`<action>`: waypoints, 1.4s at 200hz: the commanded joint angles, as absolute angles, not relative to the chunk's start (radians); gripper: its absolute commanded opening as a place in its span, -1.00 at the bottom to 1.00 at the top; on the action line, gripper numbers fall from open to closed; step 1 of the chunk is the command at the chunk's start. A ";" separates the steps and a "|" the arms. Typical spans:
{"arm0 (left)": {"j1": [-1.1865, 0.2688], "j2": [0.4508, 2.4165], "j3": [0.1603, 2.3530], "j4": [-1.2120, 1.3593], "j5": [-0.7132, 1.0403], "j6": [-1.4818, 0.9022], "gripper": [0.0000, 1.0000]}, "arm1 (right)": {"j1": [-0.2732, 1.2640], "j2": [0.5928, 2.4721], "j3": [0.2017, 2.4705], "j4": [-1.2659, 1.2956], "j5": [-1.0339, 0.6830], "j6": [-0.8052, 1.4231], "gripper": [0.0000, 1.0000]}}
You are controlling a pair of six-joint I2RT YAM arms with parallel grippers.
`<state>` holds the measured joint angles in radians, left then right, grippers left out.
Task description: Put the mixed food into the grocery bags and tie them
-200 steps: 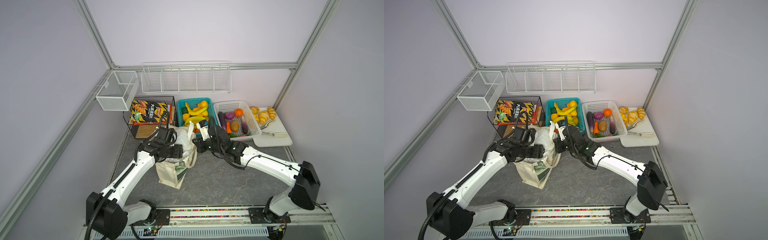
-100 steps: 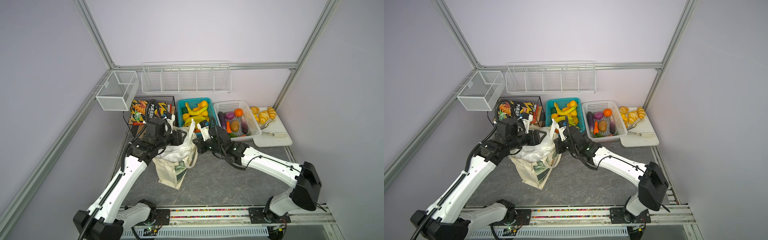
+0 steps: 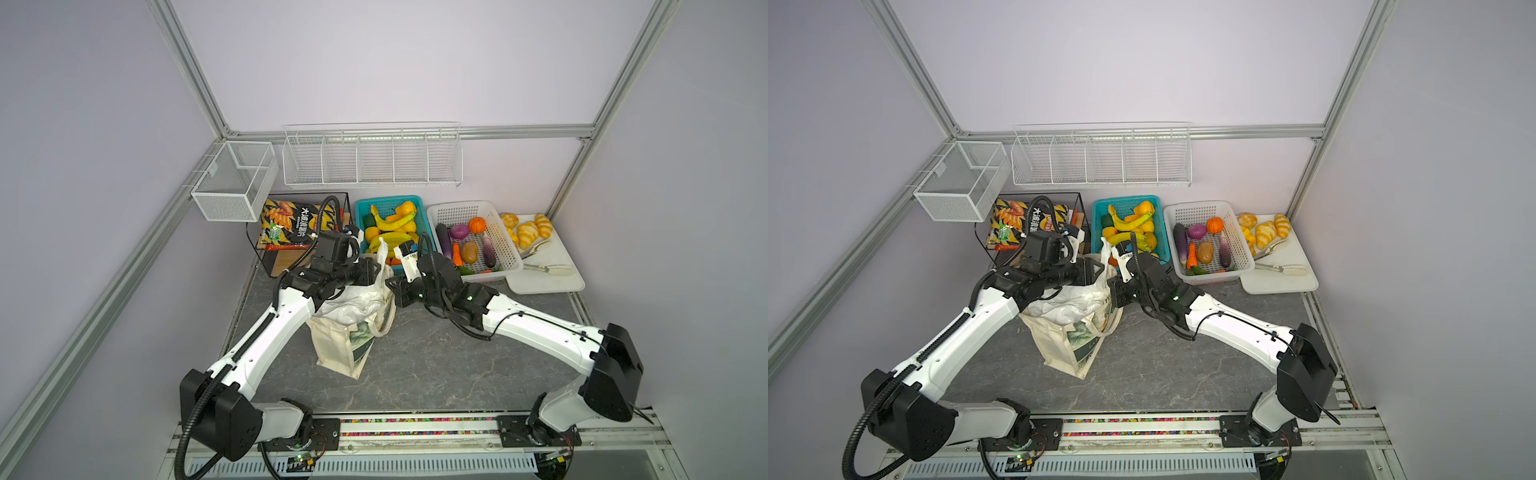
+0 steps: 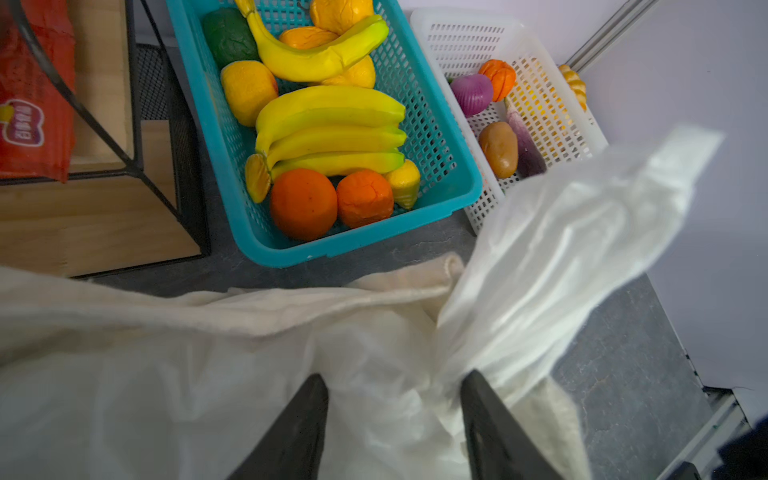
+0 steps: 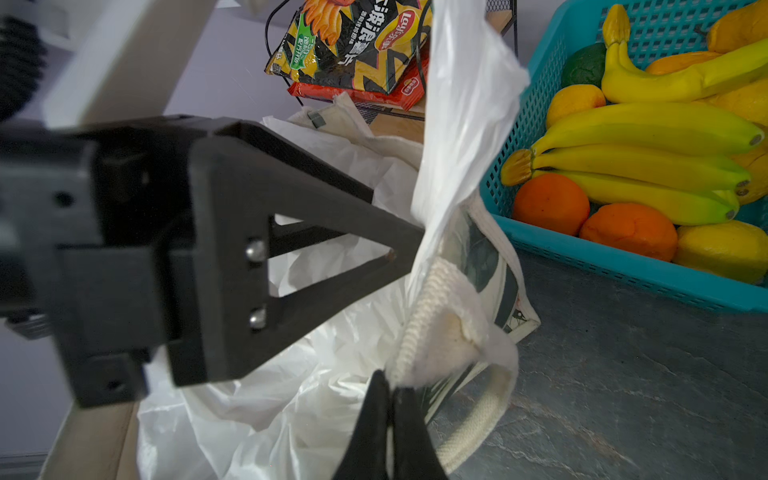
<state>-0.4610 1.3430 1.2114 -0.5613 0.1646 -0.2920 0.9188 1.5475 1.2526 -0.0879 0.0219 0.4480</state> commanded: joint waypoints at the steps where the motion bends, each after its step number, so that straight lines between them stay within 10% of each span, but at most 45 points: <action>1: -0.466 1.366 1.180 -0.584 0.098 -0.270 -0.09 | 0.918 1.505 1.249 -0.024 0.025 0.437 -0.87; 102: -0.466 1.429 1.022 -0.623 0.020 -0.287 -0.25 | 0.918 1.484 1.247 -0.025 0.052 0.420 -0.87; 157: -0.465 1.292 1.080 -0.598 0.106 -0.313 0.19 | 0.916 1.474 1.235 -0.038 0.084 0.406 -0.85; 280: -0.221 0.855 1.058 -0.558 -0.192 -0.374 0.56 | 0.846 1.314 1.259 -0.256 0.105 0.263 0.85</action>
